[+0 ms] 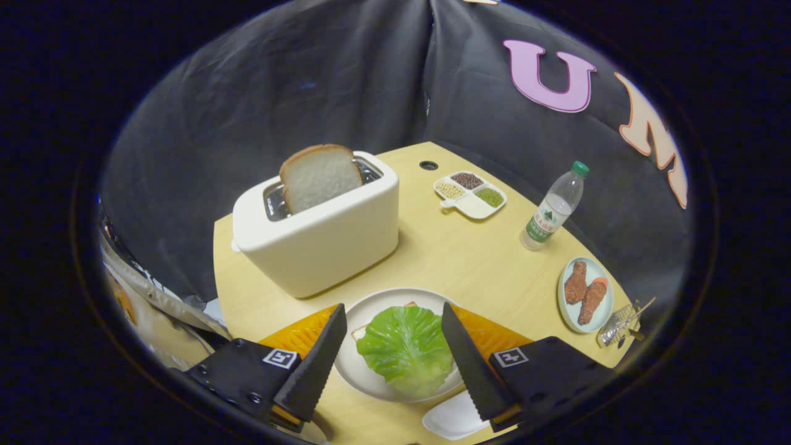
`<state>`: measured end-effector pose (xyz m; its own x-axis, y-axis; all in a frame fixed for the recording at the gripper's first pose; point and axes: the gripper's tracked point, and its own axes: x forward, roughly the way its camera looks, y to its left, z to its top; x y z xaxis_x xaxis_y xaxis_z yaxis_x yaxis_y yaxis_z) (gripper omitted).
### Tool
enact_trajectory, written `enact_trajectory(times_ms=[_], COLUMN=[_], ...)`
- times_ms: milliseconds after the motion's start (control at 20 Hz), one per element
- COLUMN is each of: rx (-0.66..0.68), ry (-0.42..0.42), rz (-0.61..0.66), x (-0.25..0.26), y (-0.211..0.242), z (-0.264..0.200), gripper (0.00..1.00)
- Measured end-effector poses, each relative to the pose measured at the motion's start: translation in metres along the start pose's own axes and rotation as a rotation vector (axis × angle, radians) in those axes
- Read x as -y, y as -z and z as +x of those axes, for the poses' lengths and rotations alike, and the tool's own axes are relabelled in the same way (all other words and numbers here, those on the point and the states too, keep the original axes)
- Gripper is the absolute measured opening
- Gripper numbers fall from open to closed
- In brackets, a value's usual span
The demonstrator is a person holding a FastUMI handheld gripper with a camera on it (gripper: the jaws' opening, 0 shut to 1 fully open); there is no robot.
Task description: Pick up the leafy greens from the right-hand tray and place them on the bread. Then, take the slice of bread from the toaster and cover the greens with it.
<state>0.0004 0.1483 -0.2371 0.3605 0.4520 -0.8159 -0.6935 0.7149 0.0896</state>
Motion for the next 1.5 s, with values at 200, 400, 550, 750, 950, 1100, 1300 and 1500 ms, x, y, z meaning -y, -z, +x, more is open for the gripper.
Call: enact_trajectory(times_ms=[200, 400, 550, 750, 950, 1100, 1300, 1500], rx=[0.037, 0.034, 0.034, 0.050, 0.069, 0.066, 0.056, 0.031], ry=[0.000, -0.002, 0.008, -0.025, -0.057, -0.077, -0.096, -0.057], rz=[0.013, 0.018, 0.024, 0.059, 0.070, 0.091, 0.139, 0.175], x=[-0.015, -0.032, -0.041, -0.059, -0.074, -0.083, -0.094, -0.085], y=[-0.033, -0.057, -0.073, -0.099, -0.125, -0.137, -0.145, -0.145], z=[-0.009, -0.008, -0.002, 0.004, 0.013, 0.024, 0.044, 0.067], gripper=[0.99, 0.98, 0.98, 0.98, 0.98, 0.98, 0.98, 0.97])
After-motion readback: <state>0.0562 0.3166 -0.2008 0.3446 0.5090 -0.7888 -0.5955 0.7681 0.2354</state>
